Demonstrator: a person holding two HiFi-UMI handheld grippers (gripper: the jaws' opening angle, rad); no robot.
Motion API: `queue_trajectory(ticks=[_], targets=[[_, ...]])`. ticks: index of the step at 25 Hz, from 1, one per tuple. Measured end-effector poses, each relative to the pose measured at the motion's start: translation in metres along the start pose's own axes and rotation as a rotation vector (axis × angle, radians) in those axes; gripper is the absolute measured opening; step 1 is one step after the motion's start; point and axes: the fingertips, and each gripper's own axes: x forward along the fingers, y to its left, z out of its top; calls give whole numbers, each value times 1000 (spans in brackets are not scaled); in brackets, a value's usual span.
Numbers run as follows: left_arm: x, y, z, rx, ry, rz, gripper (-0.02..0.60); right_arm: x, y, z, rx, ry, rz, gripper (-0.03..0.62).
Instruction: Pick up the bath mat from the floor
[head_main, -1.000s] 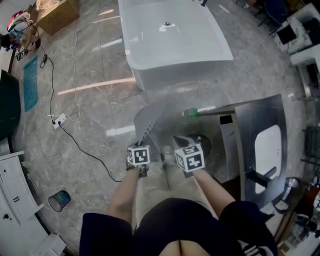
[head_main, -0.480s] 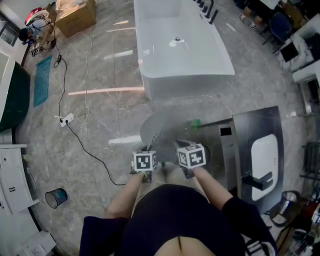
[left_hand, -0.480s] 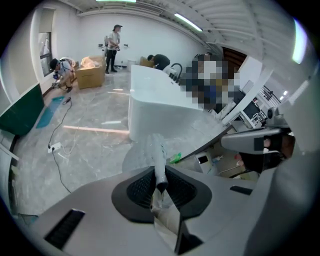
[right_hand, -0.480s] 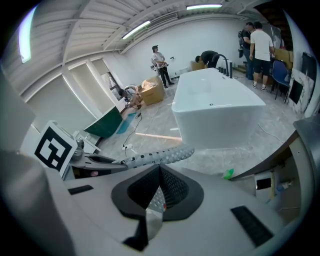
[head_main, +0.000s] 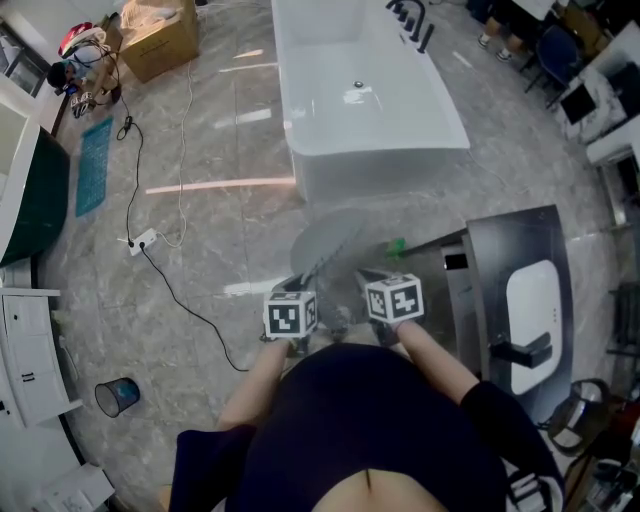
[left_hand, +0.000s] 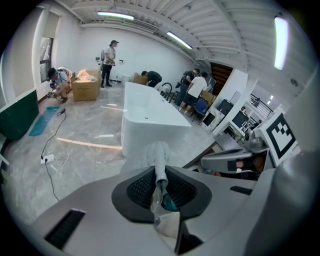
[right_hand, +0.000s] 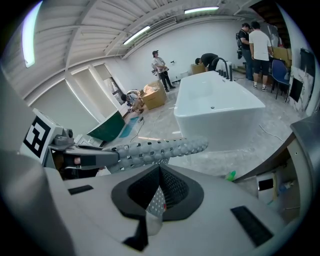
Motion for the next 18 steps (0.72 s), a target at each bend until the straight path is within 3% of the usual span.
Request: queue_trajectory(ticks=[9,18], targets=[[-30,5,11,-9,-65,-2,52,-7,7,2,10,-33,-2,12],[-38,8,-3,-46,-66,-2,52,-7,17,-9,19,-14,23,12]])
